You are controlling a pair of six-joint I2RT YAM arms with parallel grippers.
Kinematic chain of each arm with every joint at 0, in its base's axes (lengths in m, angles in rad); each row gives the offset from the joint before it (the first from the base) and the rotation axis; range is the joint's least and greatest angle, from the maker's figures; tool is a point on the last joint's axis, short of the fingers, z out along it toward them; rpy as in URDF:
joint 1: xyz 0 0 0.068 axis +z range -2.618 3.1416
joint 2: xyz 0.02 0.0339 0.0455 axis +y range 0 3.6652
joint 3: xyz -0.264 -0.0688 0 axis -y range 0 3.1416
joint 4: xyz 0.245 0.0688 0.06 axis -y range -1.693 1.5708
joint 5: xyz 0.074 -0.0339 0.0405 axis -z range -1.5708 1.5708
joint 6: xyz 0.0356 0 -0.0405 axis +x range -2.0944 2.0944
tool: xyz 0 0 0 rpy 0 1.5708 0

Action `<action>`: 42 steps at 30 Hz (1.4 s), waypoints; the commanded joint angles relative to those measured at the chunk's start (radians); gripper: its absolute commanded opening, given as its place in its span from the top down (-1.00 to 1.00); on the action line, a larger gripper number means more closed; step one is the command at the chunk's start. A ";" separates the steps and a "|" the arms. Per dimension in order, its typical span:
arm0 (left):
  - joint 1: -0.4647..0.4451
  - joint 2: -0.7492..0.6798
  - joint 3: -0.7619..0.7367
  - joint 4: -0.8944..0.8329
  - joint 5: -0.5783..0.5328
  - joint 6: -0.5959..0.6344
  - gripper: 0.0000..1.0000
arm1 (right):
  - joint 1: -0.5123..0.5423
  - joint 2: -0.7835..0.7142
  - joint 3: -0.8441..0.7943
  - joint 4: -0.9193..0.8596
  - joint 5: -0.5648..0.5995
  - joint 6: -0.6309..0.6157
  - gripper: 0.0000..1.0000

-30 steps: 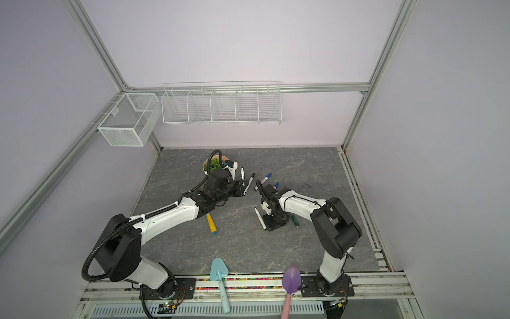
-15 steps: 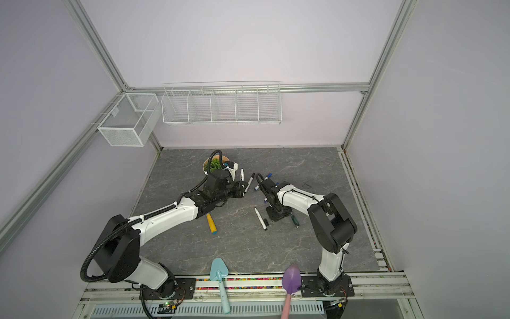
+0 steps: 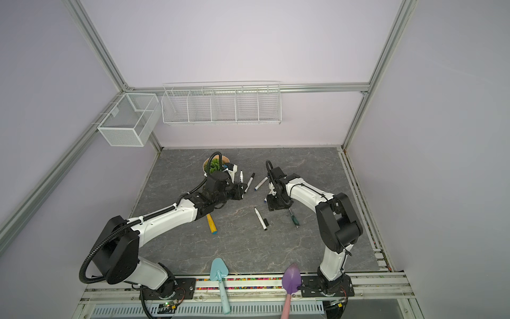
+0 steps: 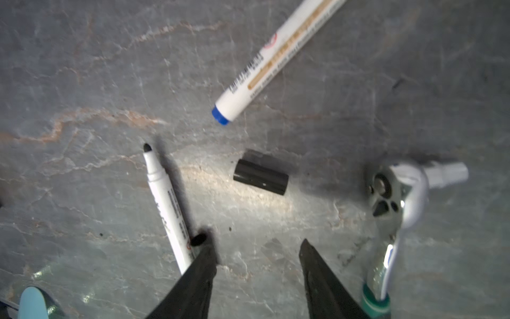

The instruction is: Insert the pens into the pen caps

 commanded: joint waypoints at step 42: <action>0.029 -0.104 -0.071 -0.026 -0.027 0.049 1.00 | 0.142 0.031 0.003 -0.085 0.223 -0.162 0.36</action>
